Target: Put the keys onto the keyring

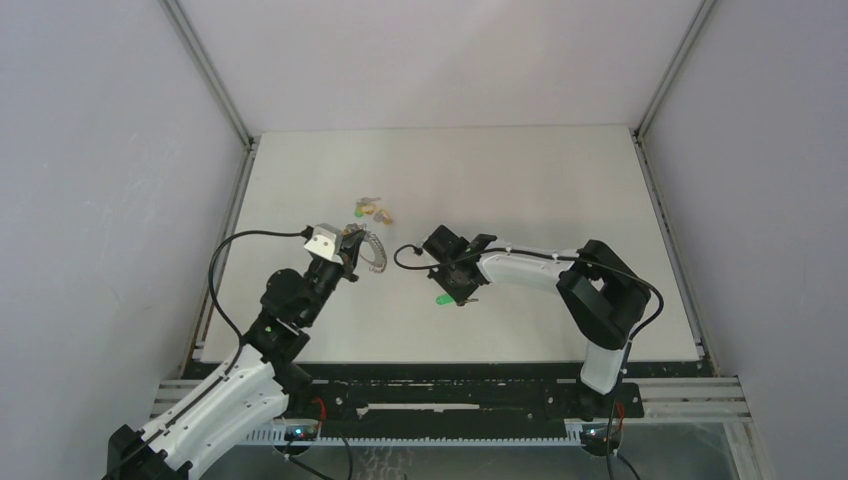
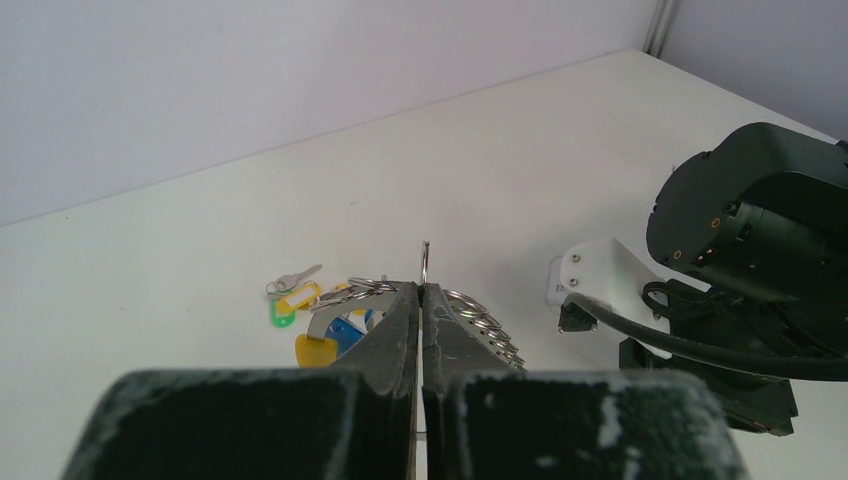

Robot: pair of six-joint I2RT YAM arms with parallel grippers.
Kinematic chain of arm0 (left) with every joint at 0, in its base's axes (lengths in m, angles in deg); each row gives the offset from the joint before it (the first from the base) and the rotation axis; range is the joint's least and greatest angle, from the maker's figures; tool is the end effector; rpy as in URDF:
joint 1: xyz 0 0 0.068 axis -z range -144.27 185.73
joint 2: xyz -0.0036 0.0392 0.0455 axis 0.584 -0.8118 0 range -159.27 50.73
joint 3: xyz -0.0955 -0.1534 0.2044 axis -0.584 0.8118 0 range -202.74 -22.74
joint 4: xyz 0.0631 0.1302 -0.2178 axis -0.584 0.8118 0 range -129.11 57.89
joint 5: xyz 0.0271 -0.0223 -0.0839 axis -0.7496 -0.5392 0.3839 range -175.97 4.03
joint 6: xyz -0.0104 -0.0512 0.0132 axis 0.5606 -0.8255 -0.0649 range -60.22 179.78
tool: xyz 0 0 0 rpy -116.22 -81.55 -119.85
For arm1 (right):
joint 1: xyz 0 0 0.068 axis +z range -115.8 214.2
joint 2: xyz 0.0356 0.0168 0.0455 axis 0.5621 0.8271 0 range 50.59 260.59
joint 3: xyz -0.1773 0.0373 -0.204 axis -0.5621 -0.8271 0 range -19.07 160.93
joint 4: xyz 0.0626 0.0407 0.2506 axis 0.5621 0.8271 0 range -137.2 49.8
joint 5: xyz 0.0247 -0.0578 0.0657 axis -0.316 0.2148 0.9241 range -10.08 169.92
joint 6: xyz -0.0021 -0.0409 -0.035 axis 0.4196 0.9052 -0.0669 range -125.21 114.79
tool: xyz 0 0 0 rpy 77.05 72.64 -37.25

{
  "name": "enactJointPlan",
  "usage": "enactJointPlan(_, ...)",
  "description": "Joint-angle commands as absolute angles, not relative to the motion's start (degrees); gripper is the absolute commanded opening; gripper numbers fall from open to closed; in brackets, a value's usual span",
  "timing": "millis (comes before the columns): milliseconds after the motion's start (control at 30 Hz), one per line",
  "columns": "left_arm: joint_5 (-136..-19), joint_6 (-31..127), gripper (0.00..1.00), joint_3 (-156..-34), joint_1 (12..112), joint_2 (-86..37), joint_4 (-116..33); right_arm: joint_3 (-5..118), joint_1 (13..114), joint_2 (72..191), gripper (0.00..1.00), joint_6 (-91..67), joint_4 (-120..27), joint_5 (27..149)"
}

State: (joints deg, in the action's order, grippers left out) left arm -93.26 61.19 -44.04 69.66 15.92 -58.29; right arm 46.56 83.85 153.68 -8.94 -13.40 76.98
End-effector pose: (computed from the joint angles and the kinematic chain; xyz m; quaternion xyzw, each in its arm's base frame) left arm 0.1389 -0.0878 0.2762 0.1584 0.6526 -0.1661 0.7221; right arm 0.2254 0.2625 0.1656 -0.3809 0.9098 0.0505 0.1568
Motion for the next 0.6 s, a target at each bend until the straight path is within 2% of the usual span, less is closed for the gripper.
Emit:
enactJointPlan(0,-92.55,60.22,0.00,-42.77,69.29,16.90,-62.54,46.50,84.14,154.19,0.07,-9.52,-13.76,76.59)
enactJointPlan(567,-92.08,60.14,0.00,-42.72,69.27,16.76,-62.88,46.54,83.64,154.90,0.05,-9.51,-14.48,76.93)
